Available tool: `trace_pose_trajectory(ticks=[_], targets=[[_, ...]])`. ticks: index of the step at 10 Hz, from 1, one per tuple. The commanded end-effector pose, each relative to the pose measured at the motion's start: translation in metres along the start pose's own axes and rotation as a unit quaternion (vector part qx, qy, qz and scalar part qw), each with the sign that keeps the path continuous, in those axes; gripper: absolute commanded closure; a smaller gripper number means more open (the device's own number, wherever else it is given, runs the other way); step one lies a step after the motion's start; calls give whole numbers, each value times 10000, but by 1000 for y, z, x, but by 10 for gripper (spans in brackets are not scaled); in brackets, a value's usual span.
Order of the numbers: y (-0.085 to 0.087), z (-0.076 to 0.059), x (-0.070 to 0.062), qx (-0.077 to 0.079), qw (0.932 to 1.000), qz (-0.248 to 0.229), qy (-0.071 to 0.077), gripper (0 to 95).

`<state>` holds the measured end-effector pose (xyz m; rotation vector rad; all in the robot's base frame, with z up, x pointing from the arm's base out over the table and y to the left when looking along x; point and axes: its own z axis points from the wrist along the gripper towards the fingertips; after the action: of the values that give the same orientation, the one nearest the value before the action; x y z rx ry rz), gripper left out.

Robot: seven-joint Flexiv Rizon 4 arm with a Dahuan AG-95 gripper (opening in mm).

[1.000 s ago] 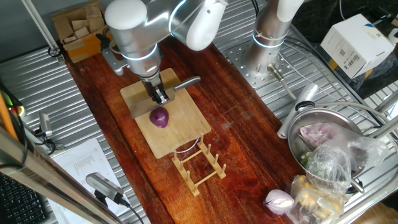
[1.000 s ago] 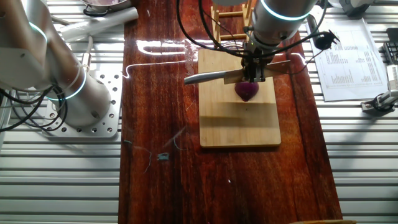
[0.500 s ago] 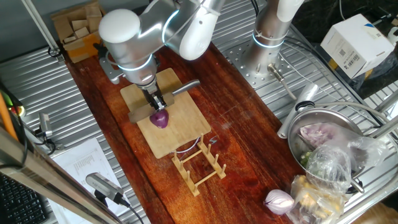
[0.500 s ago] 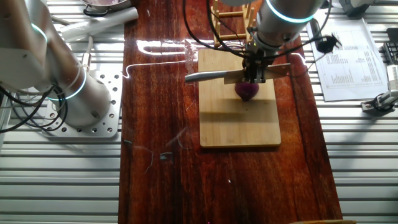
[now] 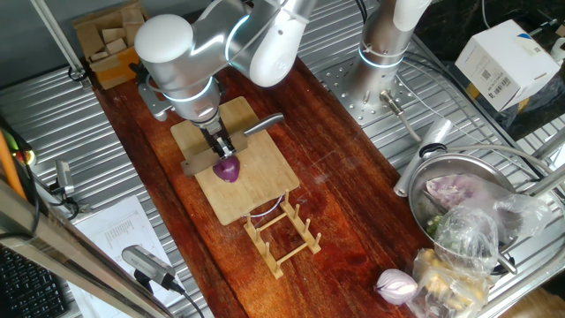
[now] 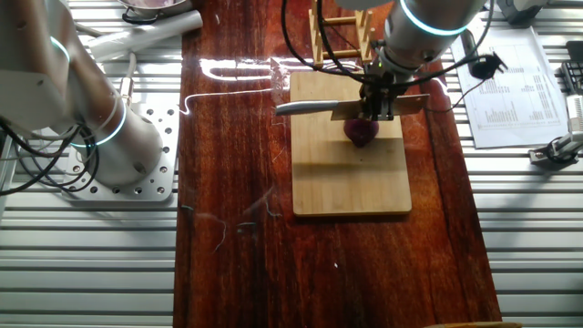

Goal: Chop the onions

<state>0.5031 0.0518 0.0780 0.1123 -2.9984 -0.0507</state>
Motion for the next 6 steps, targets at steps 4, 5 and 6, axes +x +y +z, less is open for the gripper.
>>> trace_pose_trajectory(ticks=[4, 5, 6], targets=[[-2, 7, 1, -1, 10000, 46, -4, 950], [0, 10, -1, 14, 10000, 67, -19, 950], [1, 17, -4, 35, 10000, 73, -28, 950]])
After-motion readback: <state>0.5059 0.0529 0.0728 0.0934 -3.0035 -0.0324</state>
